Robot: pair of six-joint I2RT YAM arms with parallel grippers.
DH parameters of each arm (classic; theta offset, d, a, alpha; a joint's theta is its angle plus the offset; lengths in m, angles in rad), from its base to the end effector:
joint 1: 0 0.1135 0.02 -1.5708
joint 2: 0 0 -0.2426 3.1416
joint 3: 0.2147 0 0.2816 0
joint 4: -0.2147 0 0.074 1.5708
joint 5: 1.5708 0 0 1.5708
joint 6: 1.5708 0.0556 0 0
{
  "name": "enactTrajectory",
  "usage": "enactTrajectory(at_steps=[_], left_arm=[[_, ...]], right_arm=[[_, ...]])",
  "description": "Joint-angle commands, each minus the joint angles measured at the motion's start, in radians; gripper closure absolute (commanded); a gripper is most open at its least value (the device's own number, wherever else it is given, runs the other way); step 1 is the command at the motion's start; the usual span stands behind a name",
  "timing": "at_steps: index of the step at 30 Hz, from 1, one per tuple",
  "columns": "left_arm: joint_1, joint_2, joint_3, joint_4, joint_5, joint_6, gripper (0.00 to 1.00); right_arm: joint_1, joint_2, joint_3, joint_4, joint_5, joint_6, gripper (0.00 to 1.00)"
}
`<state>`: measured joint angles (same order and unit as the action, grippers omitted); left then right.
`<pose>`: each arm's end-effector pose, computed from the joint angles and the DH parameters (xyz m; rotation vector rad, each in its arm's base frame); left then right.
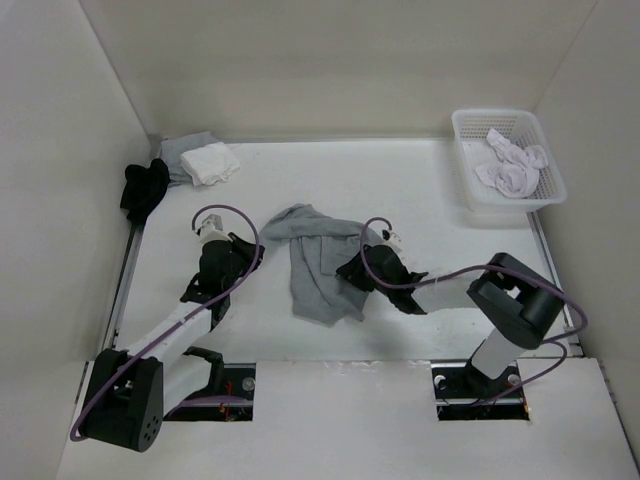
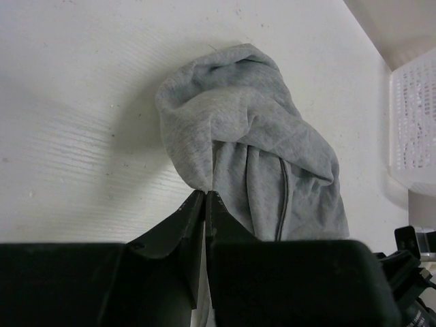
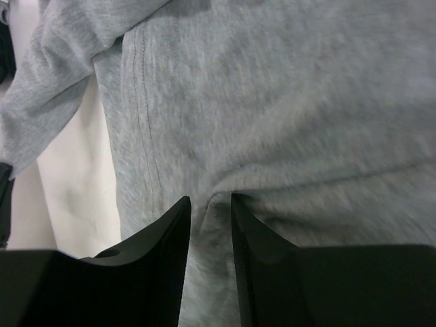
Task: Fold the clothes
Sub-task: Flatten the tank top out
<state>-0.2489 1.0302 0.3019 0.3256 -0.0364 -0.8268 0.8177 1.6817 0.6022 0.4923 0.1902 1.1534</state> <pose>0.2521 -0.0620 0.1324 -0.6030 1.9426 -0.6569 0.2379 0.2384 0.0691 0.4992 2.2439 0.9042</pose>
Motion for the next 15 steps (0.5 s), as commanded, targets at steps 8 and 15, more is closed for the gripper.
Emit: enactTrajectory(at_steps=[8,15], left_arm=[[-0.002,-0.050,-0.001,0.029,0.006,-0.020,0.96],[0.003,-0.074,-0.010,0.024,0.016,-0.018,0.96]], right_arm=[[-0.019,-0.346,0.051,-0.380,0.170,-0.295,0.61],[0.074,-0.084,0.304,-0.408,0.114,-0.412,0.91]])
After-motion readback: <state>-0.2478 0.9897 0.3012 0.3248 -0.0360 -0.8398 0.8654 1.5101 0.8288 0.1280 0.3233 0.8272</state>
